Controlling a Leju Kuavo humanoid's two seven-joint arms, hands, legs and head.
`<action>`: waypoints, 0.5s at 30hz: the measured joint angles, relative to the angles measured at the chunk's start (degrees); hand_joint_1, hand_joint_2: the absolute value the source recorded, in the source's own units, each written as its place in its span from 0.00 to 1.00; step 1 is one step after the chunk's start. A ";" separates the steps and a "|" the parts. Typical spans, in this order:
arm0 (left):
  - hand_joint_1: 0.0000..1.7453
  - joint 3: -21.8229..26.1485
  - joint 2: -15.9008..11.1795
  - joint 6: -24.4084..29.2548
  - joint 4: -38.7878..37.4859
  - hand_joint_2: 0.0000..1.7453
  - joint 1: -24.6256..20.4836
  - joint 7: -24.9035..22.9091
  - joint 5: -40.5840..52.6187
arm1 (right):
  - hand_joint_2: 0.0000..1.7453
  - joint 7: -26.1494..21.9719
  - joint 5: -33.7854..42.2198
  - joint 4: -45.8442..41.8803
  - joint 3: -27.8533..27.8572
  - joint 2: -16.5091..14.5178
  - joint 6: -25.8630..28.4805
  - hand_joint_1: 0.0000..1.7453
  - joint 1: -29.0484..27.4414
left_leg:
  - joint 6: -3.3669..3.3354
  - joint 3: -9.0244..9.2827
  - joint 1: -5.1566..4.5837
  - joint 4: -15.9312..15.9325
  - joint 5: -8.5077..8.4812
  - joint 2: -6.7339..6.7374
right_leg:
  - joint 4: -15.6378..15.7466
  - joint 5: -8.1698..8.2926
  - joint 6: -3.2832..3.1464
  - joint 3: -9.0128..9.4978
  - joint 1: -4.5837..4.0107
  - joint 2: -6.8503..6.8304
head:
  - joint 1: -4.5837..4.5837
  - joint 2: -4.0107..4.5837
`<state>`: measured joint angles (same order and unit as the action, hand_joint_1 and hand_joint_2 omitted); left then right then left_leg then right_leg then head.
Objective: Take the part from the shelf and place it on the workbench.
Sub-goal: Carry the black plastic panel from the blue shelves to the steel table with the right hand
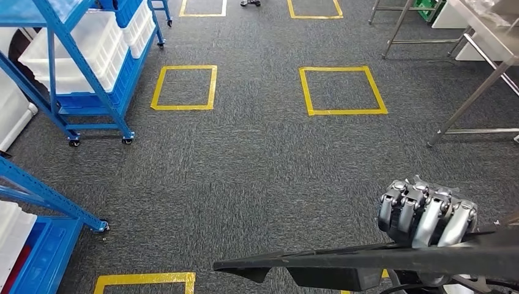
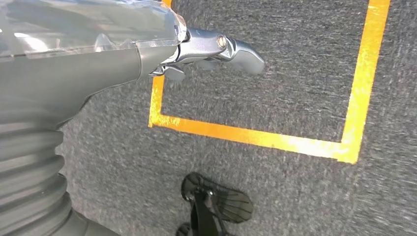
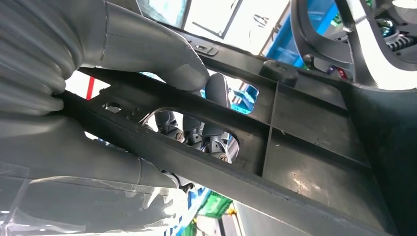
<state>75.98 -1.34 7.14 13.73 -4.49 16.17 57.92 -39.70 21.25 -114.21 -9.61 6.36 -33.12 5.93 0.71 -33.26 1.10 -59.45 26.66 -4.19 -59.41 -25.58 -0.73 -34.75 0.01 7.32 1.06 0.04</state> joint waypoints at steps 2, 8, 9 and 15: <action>0.00 0.04 0.17 -0.04 -0.01 1.00 -0.25 0.07 -0.08 | 1.00 0.02 -0.12 0.15 -0.24 -0.06 0.21 0.90 0.26 | -0.73 0.28 -0.13 0.42 -0.25 1.19 | -0.05 0.05 0.64 -0.31 0.29 0.56 | 0.00 0.00; 0.00 0.53 0.34 1.09 -0.01 1.00 -0.13 0.08 -0.80 | 1.00 0.01 -0.68 0.40 -1.53 -0.13 1.37 0.90 1.61 | -1.88 1.12 -0.33 1.38 -0.30 5.58 | -14.71 -6.27 1.99 -8.17 0.70 -6.75 | 0.32 0.00; 0.00 0.64 0.33 1.24 -0.01 1.00 -0.11 0.08 -0.88 | 1.00 0.01 -0.75 0.50 -1.62 -0.13 1.49 0.90 1.65 | -1.84 1.18 -0.35 1.37 -0.17 6.28 | -15.60 -5.99 2.13 -8.85 0.86 -6.98 | 0.33 0.00; 0.00 0.79 0.14 1.13 0.02 1.00 -0.25 0.08 -1.07 | 1.00 -0.04 -0.57 0.77 -1.99 -0.10 1.98 0.90 2.55 | -0.42 2.52 -0.62 1.41 1.05 9.58 | 0.24 0.66 1.04 -0.86 0.12 -11.09 | 0.30 0.00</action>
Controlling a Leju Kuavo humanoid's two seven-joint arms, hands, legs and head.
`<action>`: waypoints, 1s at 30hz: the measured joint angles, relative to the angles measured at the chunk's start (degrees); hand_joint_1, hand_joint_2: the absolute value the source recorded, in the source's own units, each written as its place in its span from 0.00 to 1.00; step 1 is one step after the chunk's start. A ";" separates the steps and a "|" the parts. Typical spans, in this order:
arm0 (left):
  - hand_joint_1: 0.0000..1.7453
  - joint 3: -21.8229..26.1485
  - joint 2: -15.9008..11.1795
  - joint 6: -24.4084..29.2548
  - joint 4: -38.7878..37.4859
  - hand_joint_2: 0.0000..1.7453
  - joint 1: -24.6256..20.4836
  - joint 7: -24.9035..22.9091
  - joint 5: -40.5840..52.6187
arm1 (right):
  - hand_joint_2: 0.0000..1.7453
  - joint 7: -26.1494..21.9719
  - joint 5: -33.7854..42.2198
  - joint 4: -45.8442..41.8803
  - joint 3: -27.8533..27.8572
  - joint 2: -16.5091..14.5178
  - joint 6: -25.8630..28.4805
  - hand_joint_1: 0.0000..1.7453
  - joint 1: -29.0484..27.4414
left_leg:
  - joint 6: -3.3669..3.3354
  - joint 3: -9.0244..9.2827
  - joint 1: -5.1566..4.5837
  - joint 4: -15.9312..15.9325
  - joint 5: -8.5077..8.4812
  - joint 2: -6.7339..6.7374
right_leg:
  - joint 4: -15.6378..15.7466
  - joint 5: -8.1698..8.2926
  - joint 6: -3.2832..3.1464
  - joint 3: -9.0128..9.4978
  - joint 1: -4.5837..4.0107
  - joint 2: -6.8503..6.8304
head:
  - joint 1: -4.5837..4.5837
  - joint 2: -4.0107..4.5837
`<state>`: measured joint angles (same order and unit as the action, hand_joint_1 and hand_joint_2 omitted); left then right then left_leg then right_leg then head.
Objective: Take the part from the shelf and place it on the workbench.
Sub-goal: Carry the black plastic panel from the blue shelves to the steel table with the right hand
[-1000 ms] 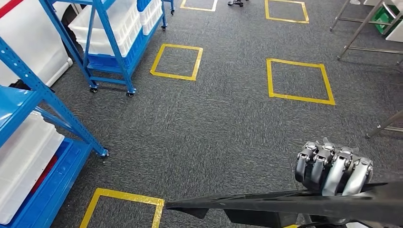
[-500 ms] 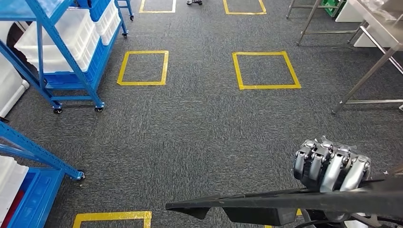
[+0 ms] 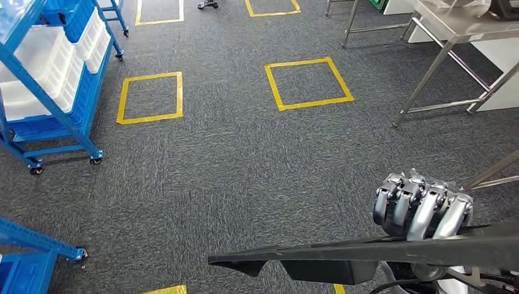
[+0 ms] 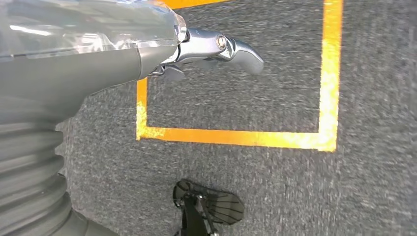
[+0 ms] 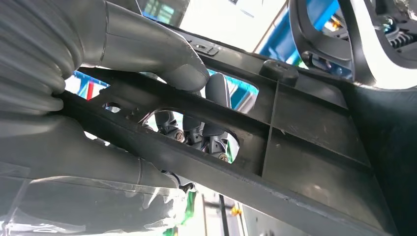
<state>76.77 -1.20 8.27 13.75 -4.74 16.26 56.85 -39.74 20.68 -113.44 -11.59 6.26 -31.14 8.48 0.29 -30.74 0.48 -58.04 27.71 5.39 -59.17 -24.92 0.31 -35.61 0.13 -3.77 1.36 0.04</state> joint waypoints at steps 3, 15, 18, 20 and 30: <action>0.00 0.01 -0.10 -0.85 0.00 1.00 -0.28 0.05 0.15 | 1.00 -0.03 0.27 -0.01 -0.04 0.09 0.15 0.90 0.21 | 1.08 0.60 0.21 -0.02 0.66 0.45 | 0.58 0.06 -1.11 0.35 -0.14 1.90 | -0.04 0.00; 0.00 -0.05 -0.07 -3.48 -0.01 1.00 0.00 1.54 0.51 | 1.00 0.40 6.34 -0.42 1.46 1.28 -4.28 0.90 -0.24 | 0.46 -2.46 0.53 -1.35 -1.30 -9.27 | -0.16 -0.80 -1.61 1.00 -0.18 10.30 | -0.21 0.00; 0.00 -0.04 -0.04 -3.12 -0.01 1.00 0.05 1.67 0.40 | 1.00 1.94 8.36 -1.44 4.31 1.80 -7.31 0.90 -0.75 | -0.24 -1.82 0.34 -0.45 -1.28 -8.18 | -0.14 -0.76 -0.56 0.60 0.16 11.09 | -0.19 0.00; 0.00 -0.04 0.02 -2.88 -0.01 1.00 -0.11 1.70 0.42 | 1.00 2.80 8.60 -2.00 5.59 1.88 -8.10 0.90 -0.84 | -0.90 -1.26 0.45 0.37 -1.55 -6.77 | -2.54 -2.39 -0.12 -0.58 -0.01 8.18 | -0.02 0.00; 0.00 -0.05 0.39 -3.61 -0.02 1.00 -0.12 1.49 0.57 | 1.00 3.84 5.42 -4.08 7.33 1.93 -9.08 0.90 -2.32 | 0.02 0.44 -0.10 0.52 0.09 -0.22 | -0.44 0.00 0.29 -0.07 0.25 -0.41 | 0.10 0.00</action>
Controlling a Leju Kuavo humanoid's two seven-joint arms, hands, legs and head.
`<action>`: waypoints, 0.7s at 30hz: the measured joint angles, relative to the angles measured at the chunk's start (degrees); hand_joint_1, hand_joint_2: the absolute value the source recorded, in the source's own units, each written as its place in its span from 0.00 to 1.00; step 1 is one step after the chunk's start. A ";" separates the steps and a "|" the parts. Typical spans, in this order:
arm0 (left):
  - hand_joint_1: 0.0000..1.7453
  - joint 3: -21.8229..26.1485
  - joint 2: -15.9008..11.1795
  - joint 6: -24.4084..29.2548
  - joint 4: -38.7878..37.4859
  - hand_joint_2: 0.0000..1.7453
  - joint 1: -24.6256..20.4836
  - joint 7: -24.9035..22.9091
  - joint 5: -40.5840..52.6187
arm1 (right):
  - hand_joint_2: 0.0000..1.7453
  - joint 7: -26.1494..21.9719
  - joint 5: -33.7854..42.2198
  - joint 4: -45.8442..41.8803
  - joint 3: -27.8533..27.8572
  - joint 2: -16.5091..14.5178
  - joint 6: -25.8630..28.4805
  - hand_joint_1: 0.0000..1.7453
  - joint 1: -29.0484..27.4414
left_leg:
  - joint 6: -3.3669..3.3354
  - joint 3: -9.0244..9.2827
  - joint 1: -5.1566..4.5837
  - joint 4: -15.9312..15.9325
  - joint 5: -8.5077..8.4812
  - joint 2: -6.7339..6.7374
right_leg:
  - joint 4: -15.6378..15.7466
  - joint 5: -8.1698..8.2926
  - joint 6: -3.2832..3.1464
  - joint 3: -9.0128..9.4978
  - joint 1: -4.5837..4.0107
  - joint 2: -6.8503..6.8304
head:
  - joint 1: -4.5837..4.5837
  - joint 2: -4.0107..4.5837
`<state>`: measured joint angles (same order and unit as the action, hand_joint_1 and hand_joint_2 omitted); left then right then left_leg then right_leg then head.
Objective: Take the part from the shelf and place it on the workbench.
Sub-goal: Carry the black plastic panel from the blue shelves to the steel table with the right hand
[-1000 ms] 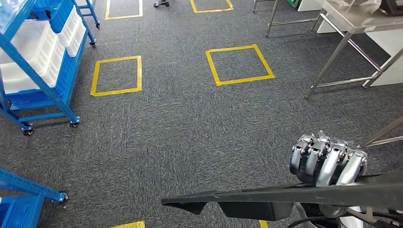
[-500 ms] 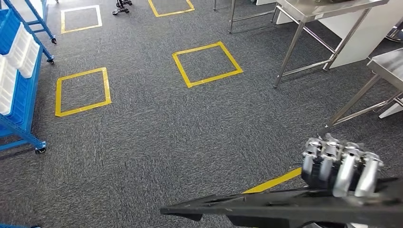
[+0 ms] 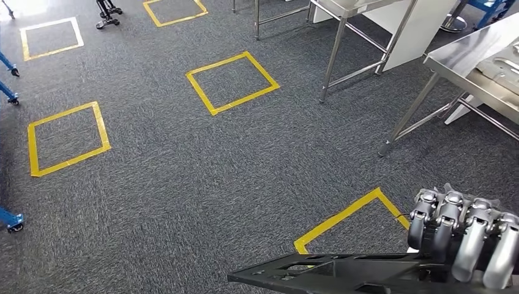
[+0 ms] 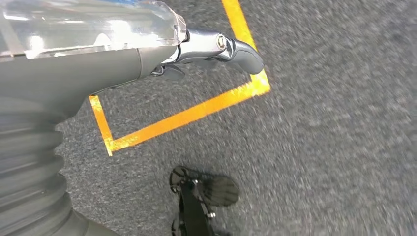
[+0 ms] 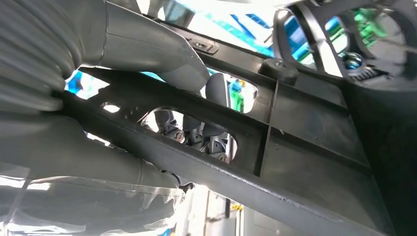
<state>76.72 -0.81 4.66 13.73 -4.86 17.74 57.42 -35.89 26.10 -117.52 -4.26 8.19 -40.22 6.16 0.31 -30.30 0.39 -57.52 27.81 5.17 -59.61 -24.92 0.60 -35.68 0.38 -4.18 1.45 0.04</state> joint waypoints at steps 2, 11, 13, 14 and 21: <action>0.00 -0.01 0.09 -0.02 -0.01 1.00 -0.14 -0.07 0.00 | 1.00 0.07 -1.61 -0.67 -0.02 0.18 0.33 0.90 -0.24 | 0.67 0.51 -0.13 0.11 0.41 1.14 | 0.51 -0.27 -0.63 0.13 -0.32 0.69 | -0.03 0.00; 0.00 -0.03 0.42 0.04 -0.01 1.00 -0.15 -0.04 -0.02 | 1.00 -0.30 -3.47 -2.22 -0.35 0.92 1.14 0.90 -0.34 | 1.34 -7.90 0.36 -15.88 6.10 -4.96 | 0.89 -0.37 -2.69 1.02 -0.52 7.11 | -0.32 0.00; 0.00 -0.04 0.44 0.05 -0.01 1.00 -0.20 -0.03 -0.03 | 1.00 -0.30 -3.50 -2.29 -0.38 0.95 1.15 0.90 -0.33 | 0.71 -5.14 0.34 -8.37 1.50 -6.34 | 0.76 -0.47 -2.63 1.24 -0.63 8.53 | -0.30 0.00; 0.00 -0.04 0.45 0.07 -0.01 1.00 -0.23 -0.03 -0.06 | 1.00 -0.30 -3.54 -2.32 -0.41 0.97 1.19 0.90 -0.32 | 0.47 -3.68 0.30 -4.69 -0.03 -7.25 | 0.68 -0.53 -2.49 1.25 -0.66 9.19 | -0.28 0.00; 0.00 -0.02 1.10 0.90 -0.03 1.00 -0.68 -0.29 -1.00 | 1.00 -0.27 -3.85 -2.48 -1.39 1.88 2.49 0.90 0.38 | -1.31 -1.26 0.33 0.61 -1.72 -5.62 | -2.56 -2.61 -0.25 -0.76 -0.56 8.22 | -0.01 0.00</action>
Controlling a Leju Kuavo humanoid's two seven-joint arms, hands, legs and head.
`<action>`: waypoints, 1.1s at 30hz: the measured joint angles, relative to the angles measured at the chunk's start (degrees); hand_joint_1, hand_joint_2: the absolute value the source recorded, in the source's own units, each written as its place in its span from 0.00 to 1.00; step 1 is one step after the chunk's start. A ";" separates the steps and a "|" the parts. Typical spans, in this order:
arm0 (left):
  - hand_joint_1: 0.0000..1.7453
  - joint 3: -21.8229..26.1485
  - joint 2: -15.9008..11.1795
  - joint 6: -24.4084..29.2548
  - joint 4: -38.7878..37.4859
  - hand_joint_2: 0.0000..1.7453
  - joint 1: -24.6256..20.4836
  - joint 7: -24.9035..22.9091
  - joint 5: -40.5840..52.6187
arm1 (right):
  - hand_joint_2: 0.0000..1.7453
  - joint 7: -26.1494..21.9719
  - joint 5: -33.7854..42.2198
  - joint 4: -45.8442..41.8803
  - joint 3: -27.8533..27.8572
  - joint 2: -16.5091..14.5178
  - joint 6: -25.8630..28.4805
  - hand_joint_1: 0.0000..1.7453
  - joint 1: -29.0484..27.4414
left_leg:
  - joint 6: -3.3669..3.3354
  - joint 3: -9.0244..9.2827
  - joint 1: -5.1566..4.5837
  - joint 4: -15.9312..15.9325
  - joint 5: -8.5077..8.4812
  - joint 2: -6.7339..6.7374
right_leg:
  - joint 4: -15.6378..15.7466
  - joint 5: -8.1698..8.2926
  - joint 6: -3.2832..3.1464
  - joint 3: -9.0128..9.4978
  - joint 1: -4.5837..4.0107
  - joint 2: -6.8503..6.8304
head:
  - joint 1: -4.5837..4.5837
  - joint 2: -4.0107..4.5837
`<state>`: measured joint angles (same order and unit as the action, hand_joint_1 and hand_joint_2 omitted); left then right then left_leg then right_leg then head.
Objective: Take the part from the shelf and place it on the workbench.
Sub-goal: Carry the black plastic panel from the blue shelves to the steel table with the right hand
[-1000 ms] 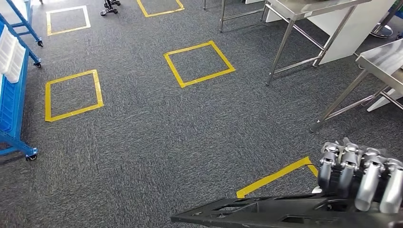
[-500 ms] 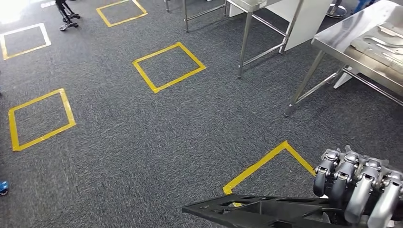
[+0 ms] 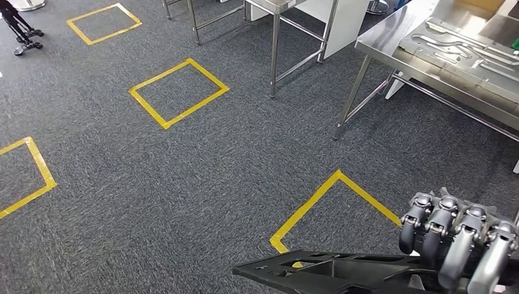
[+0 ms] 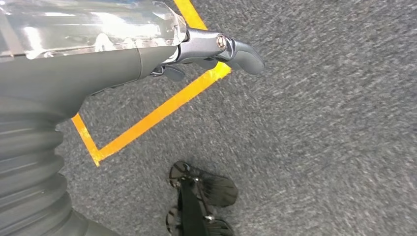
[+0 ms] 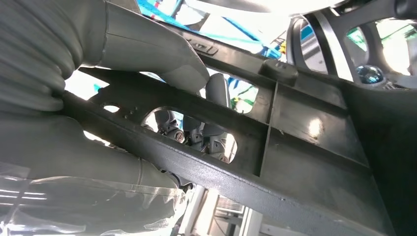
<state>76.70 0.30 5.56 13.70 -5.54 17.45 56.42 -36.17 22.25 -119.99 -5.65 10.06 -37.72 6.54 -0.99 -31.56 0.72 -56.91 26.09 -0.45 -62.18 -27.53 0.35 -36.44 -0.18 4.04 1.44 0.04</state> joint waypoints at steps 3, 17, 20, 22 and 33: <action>0.00 0.02 0.26 0.60 0.00 1.00 0.30 -0.49 0.01 | 1.00 -0.44 -0.99 0.87 -1.24 0.30 1.32 0.90 0.87 | -0.25 0.04 -0.03 0.21 0.06 1.98 | -10.57 -4.91 0.68 -5.39 0.53 -3.32 | 0.19 0.00; 0.00 0.33 1.14 0.68 0.00 1.00 0.24 -0.50 -0.60 | 1.00 -3.11 -5.56 5.10 -9.36 0.40 7.85 0.90 3.58 | 3.16 -3.30 0.15 -10.94 7.69 1.53 | 4.04 2.04 -1.63 2.31 0.99 -3.76 | -0.17 0.00; 0.00 0.34 1.12 0.16 0.00 1.00 0.50 -0.56 -0.50 | 1.00 -2.20 -4.79 5.12 -9.92 0.43 8.81 0.90 4.02 | 3.08 -7.82 0.14 -17.98 8.64 0.74 | 3.85 1.92 -1.83 2.40 0.80 -1.53 | -0.26 0.00; 0.00 0.33 1.06 -0.03 0.00 1.00 0.47 -0.64 -0.39 | 1.00 -1.64 -4.32 5.10 -10.06 0.48 9.36 0.90 4.46 | 2.72 -6.04 0.15 -12.36 4.18 0.11 | 3.65 1.76 -1.73 2.59 0.79 0.07 | -0.26 0.00; 0.00 0.33 0.62 -0.87 0.00 1.00 0.22 0.25 -0.04 | 1.00 -2.89 -4.85 4.92 -11.36 1.13 10.91 0.90 4.22 | -0.20 -0.73 0.12 -0.14 -0.27 1.22 | -8.04 -4.66 1.51 -3.49 1.05 -3.06 | 0.07 0.00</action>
<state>77.03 0.91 4.69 13.70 -5.32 17.70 56.38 -39.05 17.40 -115.08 -17.01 11.20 -26.82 10.76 -1.20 -32.29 0.83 -57.05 25.81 0.77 -70.21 -32.19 1.86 -39.94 0.86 0.98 1.51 0.04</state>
